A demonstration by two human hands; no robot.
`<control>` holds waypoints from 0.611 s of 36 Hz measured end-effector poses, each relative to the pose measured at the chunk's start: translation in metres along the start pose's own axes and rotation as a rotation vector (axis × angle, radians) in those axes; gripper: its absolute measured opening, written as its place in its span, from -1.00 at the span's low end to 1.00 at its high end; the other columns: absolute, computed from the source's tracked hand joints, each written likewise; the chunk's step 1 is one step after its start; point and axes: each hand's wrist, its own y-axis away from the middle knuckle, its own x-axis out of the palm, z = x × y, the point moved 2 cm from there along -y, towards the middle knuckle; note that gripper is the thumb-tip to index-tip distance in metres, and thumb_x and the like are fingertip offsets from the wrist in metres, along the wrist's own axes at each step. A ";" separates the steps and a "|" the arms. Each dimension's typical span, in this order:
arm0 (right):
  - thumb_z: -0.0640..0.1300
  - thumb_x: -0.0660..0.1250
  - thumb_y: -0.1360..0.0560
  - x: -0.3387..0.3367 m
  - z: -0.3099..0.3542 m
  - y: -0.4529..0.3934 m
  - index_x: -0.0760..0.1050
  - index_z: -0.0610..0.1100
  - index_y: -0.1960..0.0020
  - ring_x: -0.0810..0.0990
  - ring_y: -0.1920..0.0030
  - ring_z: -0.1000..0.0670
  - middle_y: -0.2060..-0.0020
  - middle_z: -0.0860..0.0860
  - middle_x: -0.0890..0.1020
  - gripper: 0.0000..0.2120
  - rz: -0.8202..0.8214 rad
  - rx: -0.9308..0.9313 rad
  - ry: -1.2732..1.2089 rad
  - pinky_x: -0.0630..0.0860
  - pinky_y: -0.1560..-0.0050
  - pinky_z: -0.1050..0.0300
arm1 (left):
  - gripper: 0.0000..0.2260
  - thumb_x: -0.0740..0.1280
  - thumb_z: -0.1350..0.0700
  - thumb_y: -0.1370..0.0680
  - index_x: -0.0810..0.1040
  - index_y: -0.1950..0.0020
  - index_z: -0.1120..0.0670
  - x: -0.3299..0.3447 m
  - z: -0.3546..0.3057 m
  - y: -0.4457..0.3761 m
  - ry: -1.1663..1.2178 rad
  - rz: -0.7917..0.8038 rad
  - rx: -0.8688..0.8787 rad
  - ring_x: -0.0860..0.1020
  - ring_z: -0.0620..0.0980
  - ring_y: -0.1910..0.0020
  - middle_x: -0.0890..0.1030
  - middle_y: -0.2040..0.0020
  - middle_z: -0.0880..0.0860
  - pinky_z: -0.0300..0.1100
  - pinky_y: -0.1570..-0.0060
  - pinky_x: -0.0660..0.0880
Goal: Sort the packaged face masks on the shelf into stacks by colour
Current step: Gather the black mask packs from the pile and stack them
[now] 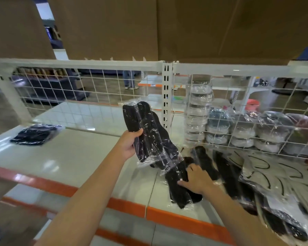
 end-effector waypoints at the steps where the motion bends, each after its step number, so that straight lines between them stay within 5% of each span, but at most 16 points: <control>1: 0.28 0.20 -0.49 0.004 -0.001 -0.001 0.26 -0.18 -0.41 0.26 -0.39 -0.10 -0.38 -0.08 0.28 -0.31 -0.023 -0.001 0.033 0.26 -0.36 -0.02 | -0.86 0.21 0.29 -0.59 0.52 -0.09 0.21 -0.003 -0.002 0.001 0.006 -0.008 0.007 0.59 0.10 0.01 0.61 -0.03 0.17 0.06 -0.08 0.50; 6: 0.26 0.22 -0.49 -0.003 0.002 -0.006 0.21 -0.19 -0.44 0.23 -0.43 -0.11 -0.42 -0.11 0.25 -0.29 -0.047 0.001 0.071 0.25 -0.37 -0.04 | -0.87 0.20 0.30 -0.60 0.52 -0.04 0.19 -0.008 -0.005 0.004 0.027 -0.030 0.006 0.60 0.07 0.08 0.61 0.05 0.15 -0.03 0.12 0.52; 11: 0.05 0.24 -0.56 -0.008 0.003 -0.006 0.38 -0.16 -0.24 0.45 -0.23 -0.08 -0.22 -0.08 0.47 -0.63 -0.123 0.051 -0.021 0.40 -0.18 0.05 | -0.87 0.20 0.30 -0.59 0.52 -0.07 0.21 -0.003 -0.002 0.006 0.008 -0.010 -0.016 0.59 0.07 0.07 0.62 0.04 0.15 -0.03 0.11 0.52; 14: -0.11 0.22 -0.57 -0.018 -0.005 -0.001 0.45 -0.17 -0.13 0.55 -0.10 -0.12 -0.10 -0.11 0.56 -0.81 -0.199 0.131 -0.197 0.44 0.00 0.09 | -0.87 0.20 0.30 -0.60 0.52 -0.07 0.21 0.001 -0.001 0.006 -0.010 -0.006 -0.036 0.59 0.07 0.08 0.61 0.05 0.15 -0.02 0.09 0.52; 22: -0.16 0.31 -0.53 -0.079 -0.030 0.005 0.50 -0.22 -0.17 0.57 0.11 -0.08 0.07 -0.09 0.60 -0.77 -0.439 0.227 -0.770 0.53 0.09 0.12 | -0.87 0.19 0.28 -0.60 0.52 -0.07 0.20 0.014 0.003 0.002 -0.062 0.013 -0.107 0.58 0.07 0.11 0.61 0.08 0.15 0.01 0.02 0.49</control>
